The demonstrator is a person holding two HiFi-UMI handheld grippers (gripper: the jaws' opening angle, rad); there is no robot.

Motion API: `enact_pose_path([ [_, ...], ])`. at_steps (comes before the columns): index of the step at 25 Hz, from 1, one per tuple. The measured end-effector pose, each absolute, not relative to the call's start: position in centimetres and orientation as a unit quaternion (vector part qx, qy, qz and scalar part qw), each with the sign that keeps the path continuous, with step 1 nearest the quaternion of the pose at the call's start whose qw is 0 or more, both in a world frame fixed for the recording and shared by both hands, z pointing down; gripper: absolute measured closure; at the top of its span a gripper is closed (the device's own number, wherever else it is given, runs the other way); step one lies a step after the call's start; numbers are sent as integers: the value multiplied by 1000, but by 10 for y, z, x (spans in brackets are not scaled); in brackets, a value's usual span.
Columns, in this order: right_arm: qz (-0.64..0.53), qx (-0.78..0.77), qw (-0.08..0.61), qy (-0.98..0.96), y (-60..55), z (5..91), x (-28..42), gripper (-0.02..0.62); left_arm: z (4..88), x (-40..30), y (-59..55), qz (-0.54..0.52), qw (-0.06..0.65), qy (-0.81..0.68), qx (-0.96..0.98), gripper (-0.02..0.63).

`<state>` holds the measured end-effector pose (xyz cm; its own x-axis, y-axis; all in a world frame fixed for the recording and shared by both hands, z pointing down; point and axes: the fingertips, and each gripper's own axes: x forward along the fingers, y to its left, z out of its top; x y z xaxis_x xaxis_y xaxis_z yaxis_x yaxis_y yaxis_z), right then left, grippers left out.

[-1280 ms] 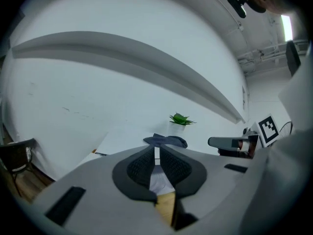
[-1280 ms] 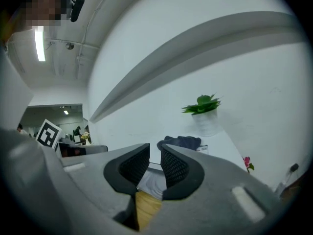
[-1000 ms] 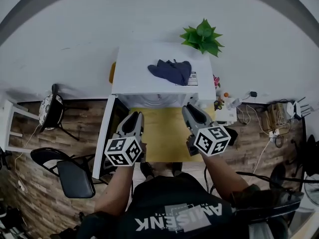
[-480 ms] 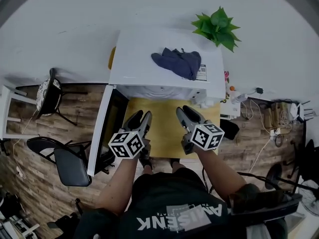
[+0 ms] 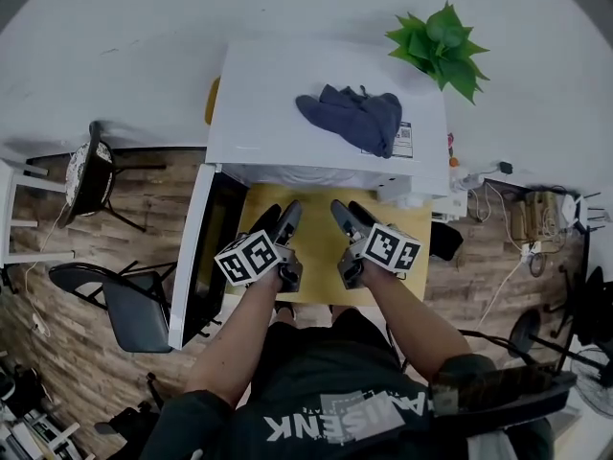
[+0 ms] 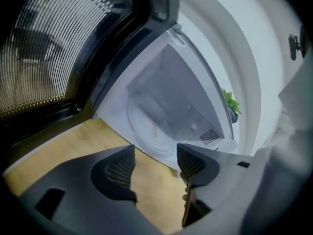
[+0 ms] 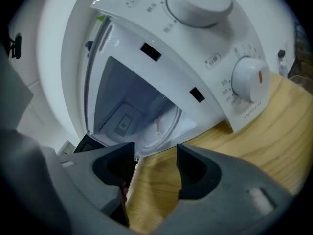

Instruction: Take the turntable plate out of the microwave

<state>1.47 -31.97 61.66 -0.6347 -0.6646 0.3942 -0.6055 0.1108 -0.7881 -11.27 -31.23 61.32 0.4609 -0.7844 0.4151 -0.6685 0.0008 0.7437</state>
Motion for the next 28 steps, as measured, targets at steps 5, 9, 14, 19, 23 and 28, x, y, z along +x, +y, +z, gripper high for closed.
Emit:
enact_pose_path([
  [5, -553, -428, 43, 713, -331, 637, 6, 321, 636, -117, -326, -103, 540, -515, 657, 353],
  [9, -568, -443, 57, 691, -340, 649, 6, 304, 646, -124, -338, -123, 555, -517, 640, 345],
  [14, -585, -449, 67, 672, -350, 659, -3, 291, 658, -121, -352, -123, 564, -523, 628, 339],
  [19, -602, -447, 85, 656, -364, 663, -9, 291, 667, -109, -363, -122, 577, -517, 620, 339],
  [23, -617, -457, 99, 633, -377, 668, -12, 290, 670, -97, -371, -123, 615, -488, 607, 341],
  [28, -632, -466, 103, 610, -378, 678, -15, 291, 684, -105, -376, -109, 621, -504, 590, 340],
])
